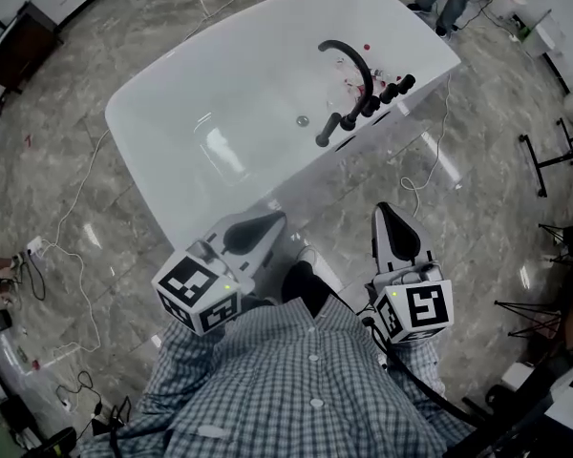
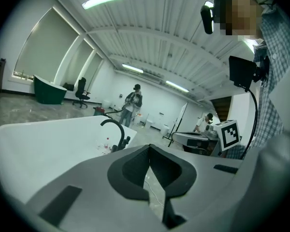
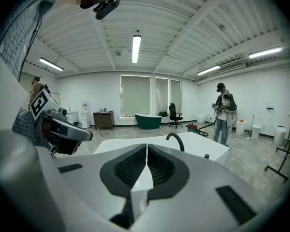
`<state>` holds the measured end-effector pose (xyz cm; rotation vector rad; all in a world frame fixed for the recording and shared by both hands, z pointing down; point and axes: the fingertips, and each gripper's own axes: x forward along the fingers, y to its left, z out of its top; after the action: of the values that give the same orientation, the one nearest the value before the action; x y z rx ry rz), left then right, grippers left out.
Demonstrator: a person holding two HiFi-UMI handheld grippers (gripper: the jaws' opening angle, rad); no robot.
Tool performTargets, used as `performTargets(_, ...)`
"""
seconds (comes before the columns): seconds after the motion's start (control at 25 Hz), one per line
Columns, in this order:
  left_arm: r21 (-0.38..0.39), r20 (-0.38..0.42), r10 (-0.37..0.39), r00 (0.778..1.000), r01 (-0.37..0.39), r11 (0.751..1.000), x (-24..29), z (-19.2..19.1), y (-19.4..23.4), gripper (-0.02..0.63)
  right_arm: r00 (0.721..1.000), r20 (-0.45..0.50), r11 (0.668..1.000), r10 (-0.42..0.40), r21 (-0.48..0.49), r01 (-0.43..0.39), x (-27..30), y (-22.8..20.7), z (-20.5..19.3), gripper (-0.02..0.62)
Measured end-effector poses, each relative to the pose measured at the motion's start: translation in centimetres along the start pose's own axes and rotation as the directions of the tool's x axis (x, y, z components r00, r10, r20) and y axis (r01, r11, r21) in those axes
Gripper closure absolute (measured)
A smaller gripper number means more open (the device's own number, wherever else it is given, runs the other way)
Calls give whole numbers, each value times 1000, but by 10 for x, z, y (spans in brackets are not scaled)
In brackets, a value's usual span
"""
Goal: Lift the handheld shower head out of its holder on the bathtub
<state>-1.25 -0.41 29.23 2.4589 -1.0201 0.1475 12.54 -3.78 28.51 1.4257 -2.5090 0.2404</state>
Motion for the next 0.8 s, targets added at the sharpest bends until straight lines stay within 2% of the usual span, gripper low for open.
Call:
performTargets(0.44,-46,20,96,995,-95,994,82,27,43,607,995,-22,995,96,30,-95,76,-76,0,577)
performTargets(0.6,-73,18,117,993,-115,991,93,23,51,607,990,-30,989,138,54,-136,95,-83,-9,577)
performTargets(0.8,-134,9,111,994,-109,985,93,11,59,607,990,-50,990,133,49,-131,115,-84,-21,577)
